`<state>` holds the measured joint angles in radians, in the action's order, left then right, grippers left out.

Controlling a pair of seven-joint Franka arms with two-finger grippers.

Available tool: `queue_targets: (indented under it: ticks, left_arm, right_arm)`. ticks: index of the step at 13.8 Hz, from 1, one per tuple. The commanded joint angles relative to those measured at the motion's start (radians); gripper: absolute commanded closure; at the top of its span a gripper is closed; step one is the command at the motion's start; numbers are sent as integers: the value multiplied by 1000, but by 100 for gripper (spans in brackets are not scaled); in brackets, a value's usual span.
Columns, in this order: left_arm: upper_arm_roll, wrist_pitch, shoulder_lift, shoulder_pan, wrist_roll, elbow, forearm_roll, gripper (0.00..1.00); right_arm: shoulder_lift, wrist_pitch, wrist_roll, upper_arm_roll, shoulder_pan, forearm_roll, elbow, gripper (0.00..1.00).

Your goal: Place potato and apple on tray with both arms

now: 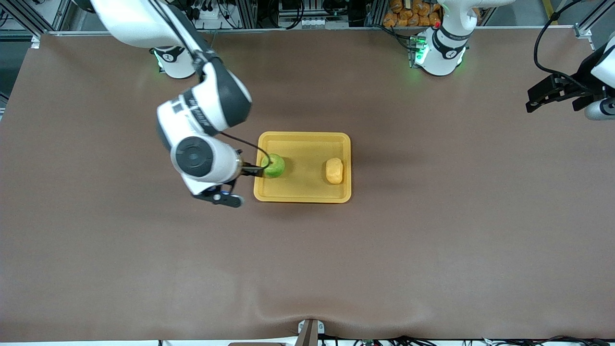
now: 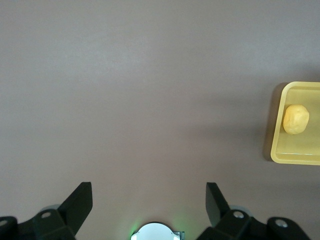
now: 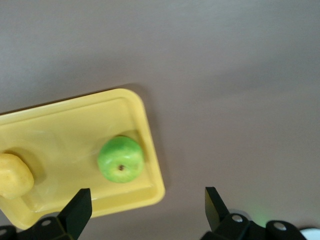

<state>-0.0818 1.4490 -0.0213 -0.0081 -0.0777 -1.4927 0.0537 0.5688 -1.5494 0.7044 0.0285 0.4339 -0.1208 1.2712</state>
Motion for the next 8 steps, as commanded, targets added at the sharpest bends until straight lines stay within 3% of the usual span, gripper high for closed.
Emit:
queue_targets:
  ticks: [1,8]
  left_arm:
    - [8,8,-28,-10,16,-49,-41,0]
    - [-13,8,-32,-9,-5,-54,-41,0]
  right_arm:
    - [6,84,0,13,-70,-8,-50,0]
    - [-107,175,-37,28,-240,-10,-78,0]
